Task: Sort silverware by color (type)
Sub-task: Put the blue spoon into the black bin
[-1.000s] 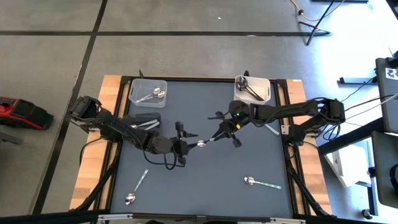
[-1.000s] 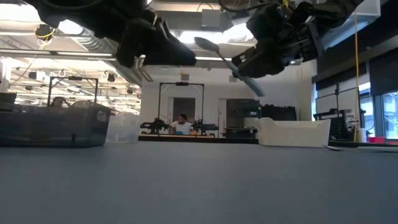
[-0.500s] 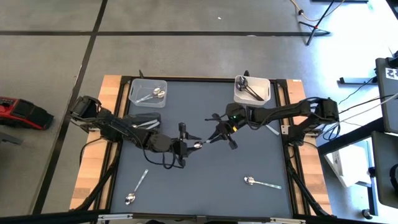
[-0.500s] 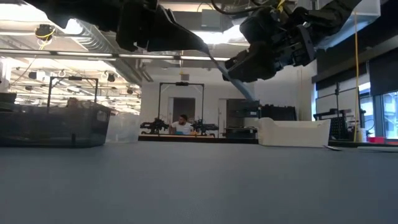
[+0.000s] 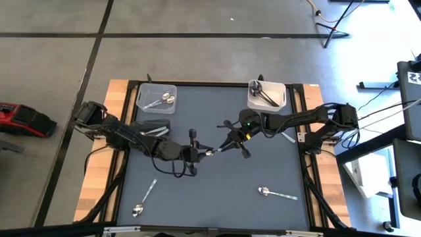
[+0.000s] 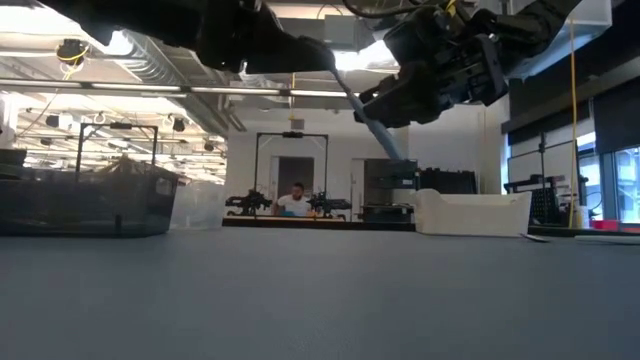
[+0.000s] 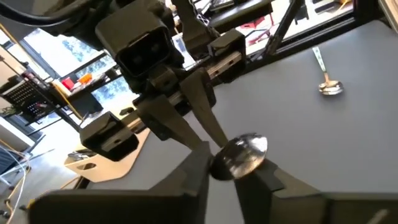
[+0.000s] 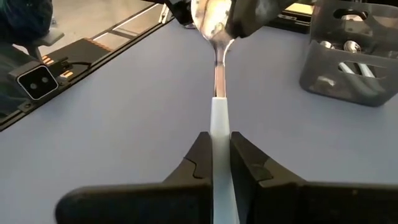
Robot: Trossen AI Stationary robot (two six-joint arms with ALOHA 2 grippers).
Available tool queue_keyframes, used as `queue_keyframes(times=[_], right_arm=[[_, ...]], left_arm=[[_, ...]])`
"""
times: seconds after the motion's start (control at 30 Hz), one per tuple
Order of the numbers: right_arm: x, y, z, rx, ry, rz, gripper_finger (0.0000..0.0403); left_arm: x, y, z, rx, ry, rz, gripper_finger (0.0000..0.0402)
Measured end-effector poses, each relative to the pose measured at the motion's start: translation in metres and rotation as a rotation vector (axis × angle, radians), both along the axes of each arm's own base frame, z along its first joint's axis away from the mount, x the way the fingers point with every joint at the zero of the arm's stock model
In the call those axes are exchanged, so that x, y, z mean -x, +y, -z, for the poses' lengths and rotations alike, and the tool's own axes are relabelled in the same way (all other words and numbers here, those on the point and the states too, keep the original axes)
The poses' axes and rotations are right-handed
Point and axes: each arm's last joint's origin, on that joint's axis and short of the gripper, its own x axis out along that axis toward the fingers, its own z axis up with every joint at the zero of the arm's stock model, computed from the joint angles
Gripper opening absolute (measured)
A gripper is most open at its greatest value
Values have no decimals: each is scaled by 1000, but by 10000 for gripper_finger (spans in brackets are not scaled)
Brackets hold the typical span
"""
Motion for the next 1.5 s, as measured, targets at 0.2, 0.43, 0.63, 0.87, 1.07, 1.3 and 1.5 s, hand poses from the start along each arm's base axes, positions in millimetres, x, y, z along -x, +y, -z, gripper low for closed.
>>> queue_keyframes(times=[0.2,0.43,0.63,0.87,1.07,1.3,1.5], right_arm=[[0,0,-1,-43,17,21,17],[14,-1,-21,3,10,71,85],[54,0,-56,164,32,182,137],[79,1,-57,211,-18,238,147],[78,0,-56,238,-35,264,147],[77,0,-55,236,-30,257,147],[77,1,-53,211,-24,208,147]], left_arm=[[0,1,0,-5,-1,-15,7],[3,-3,0,10,4,-63,6],[16,-15,-19,28,-14,-170,3],[34,-22,-55,99,148,-361,2],[51,-15,-100,187,306,-510,4],[78,-4,-133,299,478,-643,4],[101,5,-130,330,625,-808,4]])
